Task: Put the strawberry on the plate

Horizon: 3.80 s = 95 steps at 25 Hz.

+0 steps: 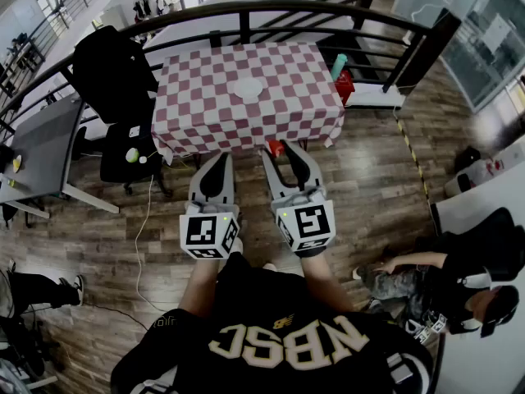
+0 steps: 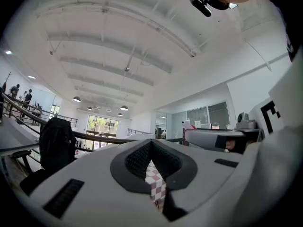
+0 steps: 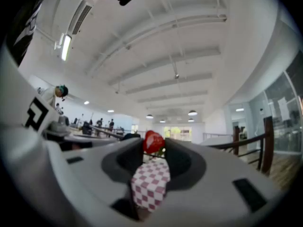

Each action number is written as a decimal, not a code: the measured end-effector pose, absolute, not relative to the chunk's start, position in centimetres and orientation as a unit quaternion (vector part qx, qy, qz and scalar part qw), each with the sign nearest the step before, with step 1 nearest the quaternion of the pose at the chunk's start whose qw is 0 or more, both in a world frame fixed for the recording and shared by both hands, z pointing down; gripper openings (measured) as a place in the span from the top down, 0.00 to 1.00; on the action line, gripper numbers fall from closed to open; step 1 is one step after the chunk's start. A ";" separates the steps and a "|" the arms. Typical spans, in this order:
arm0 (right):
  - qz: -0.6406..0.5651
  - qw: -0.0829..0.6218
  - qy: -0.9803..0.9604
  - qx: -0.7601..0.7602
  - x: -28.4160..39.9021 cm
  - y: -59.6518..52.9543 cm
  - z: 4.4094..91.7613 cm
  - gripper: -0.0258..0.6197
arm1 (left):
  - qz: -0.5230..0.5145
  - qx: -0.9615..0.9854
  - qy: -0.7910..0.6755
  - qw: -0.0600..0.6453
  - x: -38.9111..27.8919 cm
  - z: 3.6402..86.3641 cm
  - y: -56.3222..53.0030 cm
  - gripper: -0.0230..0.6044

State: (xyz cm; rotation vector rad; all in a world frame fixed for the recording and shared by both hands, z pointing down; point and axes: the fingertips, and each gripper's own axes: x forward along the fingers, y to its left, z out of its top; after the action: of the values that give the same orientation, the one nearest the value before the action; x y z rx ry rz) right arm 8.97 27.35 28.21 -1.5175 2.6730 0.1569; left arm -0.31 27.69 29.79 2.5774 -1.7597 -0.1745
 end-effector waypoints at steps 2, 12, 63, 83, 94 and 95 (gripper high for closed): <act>0.046 0.028 0.867 -0.496 9.2 27.5 28.4 0.73 | -0.058 0.824 -0.564 0.012 -0.3 29.8 27.8 0.95; 0.026 0.035 0.857 -0.514 11.1 27.8 29.2 0.73 | -0.044 0.824 -0.565 0.010 0.5 30.5 29.3 0.95; -0.044 -0.120 0.867 -0.482 1.8 -21.4 44.4 0.73 | 0.057 0.822 -0.555 0.113 -8.2 45.4 -22.1 0.95; -0.157 -0.238 0.865 -0.413 1.9 -29.4 61.2 0.73 | 0.184 0.819 -0.501 0.210 -6.9 62.2 -27.9 0.95; -0.232 -0.293 0.843 -0.386 0.6 -30.1 70.7 0.73 | 0.215 0.805 -0.497 0.243 -6.3 68.0 -29.2 0.95; -0.234 -0.301 0.842 -0.383 0.5 -30.1 71.4 0.73 | 0.218 0.804 -0.496 0.244 -6.2 68.3 -29.2 0.95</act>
State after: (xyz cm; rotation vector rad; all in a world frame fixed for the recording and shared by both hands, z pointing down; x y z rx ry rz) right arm 0.50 -30.06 71.40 -1.5061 3.3113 -0.9209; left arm -6.19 -29.16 68.34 2.1964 -1.3544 0.5940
